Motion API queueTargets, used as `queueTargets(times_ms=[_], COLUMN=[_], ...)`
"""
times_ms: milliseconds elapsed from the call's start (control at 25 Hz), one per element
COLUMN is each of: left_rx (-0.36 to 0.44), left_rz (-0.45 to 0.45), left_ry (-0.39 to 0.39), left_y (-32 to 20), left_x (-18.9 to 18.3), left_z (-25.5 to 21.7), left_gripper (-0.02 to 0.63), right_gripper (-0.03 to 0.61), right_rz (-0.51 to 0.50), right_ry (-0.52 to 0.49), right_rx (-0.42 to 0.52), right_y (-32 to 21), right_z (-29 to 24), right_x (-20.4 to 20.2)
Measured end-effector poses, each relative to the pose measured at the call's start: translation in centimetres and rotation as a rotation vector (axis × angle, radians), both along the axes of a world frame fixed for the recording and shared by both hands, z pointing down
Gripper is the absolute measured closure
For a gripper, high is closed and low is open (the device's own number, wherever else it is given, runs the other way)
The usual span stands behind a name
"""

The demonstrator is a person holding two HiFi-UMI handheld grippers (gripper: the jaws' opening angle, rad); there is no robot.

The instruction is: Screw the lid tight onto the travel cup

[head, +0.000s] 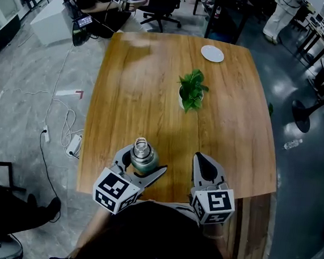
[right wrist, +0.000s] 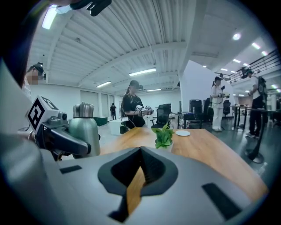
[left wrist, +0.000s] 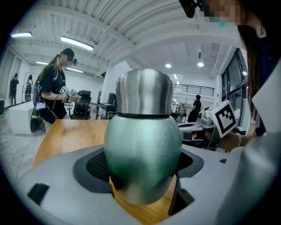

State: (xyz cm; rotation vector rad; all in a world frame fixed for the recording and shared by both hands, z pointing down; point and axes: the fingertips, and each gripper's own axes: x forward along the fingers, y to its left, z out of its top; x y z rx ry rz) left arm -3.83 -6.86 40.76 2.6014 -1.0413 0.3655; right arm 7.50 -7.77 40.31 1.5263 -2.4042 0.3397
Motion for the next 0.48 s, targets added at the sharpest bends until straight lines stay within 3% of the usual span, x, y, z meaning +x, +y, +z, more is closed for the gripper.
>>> queueTargets(times_ms=[480], left_rx=[-0.070], left_rz=[-0.006], left_ry=[0.038], left_y=[0.2], left_x=[-0.2], left_z=[1.0], left_gripper=[0.233], right_gripper=[0.558], right_rz=[-0.012], right_ry=[-0.012], right_rx=[0.033], right_y=[0.0], right_z=[-0.3], right_x=[-0.3])
